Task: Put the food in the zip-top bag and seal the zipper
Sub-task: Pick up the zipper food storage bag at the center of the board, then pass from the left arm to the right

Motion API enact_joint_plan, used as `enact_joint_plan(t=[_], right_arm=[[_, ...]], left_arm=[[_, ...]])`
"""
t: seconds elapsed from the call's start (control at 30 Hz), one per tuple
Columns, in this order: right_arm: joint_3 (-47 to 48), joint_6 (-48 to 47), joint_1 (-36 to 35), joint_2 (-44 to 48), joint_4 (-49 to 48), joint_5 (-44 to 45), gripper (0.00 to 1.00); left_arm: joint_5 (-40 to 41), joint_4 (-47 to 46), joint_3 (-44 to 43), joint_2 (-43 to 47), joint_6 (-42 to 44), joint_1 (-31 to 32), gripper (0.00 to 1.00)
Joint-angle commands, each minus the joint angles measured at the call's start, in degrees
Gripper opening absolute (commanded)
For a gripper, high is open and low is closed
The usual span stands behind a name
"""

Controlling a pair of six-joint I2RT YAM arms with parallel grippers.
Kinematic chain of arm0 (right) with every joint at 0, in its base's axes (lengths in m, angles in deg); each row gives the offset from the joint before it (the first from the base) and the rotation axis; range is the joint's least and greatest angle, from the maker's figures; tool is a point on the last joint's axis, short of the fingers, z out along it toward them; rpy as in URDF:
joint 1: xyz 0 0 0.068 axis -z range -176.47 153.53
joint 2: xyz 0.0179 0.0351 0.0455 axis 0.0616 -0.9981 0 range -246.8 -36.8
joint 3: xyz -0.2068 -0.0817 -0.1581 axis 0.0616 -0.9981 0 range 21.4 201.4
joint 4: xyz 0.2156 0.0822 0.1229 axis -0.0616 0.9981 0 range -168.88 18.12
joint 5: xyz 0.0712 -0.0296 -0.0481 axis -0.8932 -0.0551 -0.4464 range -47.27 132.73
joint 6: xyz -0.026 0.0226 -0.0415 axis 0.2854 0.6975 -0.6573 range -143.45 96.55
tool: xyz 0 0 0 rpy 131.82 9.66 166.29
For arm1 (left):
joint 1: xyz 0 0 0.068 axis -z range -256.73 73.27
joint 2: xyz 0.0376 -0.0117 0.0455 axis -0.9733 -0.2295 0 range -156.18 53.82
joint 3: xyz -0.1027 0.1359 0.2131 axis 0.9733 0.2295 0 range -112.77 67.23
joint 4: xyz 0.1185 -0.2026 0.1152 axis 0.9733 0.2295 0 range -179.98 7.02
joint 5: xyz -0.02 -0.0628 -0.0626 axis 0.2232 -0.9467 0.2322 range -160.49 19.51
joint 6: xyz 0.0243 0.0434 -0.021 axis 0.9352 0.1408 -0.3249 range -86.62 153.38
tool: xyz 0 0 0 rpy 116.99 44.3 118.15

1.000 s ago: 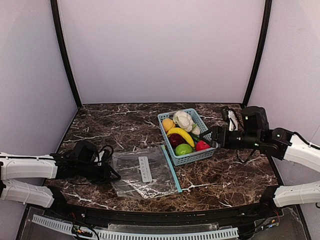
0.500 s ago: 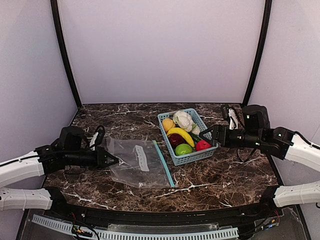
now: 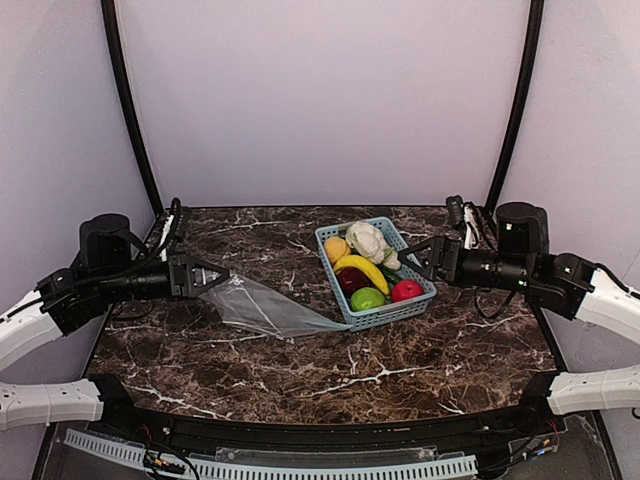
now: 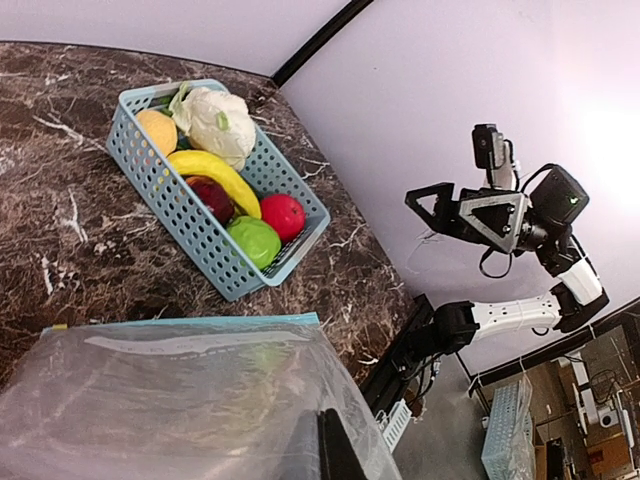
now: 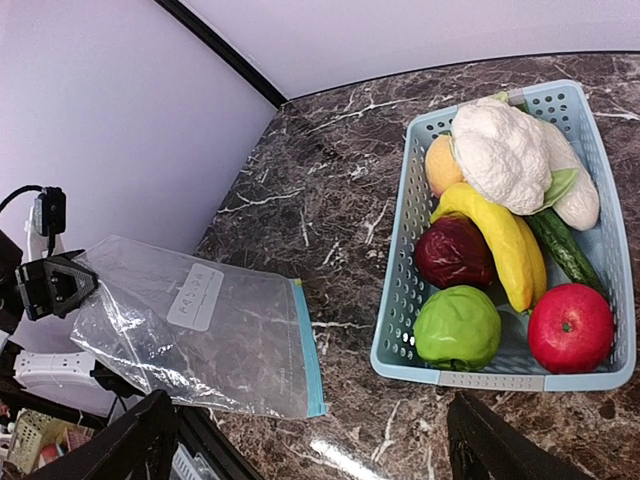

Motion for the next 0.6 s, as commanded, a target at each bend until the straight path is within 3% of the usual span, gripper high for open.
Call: enact_joint_plan(t=[0.0, 0.57], right_arm=[[-0.9, 3.9, -0.7, 0.6, -4.9, -4.1, 0.92], [-4.2, 24.3, -4.9, -3.4, -10.2, -4.3, 0.88]], left_arm=[[-2.9, -4.1, -3.5, -0.5, 2.0, 0.1, 0.01], [-6.5, -20.6, -7.4, -7.6, -1.3, 0.2, 0.01]])
